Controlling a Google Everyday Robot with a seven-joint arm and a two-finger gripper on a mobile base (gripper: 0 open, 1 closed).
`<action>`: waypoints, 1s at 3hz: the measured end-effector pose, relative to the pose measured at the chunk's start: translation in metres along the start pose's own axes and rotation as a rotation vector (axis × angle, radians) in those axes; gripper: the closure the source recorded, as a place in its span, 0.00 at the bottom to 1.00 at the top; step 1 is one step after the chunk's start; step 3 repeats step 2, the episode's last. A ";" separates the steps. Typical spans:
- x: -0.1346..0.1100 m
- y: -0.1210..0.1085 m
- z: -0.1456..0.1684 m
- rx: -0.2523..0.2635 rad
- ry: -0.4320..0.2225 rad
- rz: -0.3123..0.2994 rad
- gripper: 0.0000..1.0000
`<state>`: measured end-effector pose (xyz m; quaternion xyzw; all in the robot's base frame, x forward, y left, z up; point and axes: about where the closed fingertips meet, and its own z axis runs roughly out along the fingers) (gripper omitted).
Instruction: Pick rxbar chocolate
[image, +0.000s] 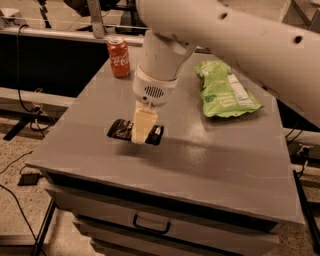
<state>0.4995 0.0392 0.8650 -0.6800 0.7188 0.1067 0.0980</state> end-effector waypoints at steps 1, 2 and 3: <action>-0.002 -0.007 -0.031 0.010 -0.078 -0.001 1.00; -0.004 -0.007 -0.033 0.014 -0.085 -0.003 1.00; -0.004 -0.007 -0.033 0.014 -0.085 -0.003 1.00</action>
Offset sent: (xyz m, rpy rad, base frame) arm 0.0063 -0.0069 0.0255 0.0675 -0.0121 -0.0033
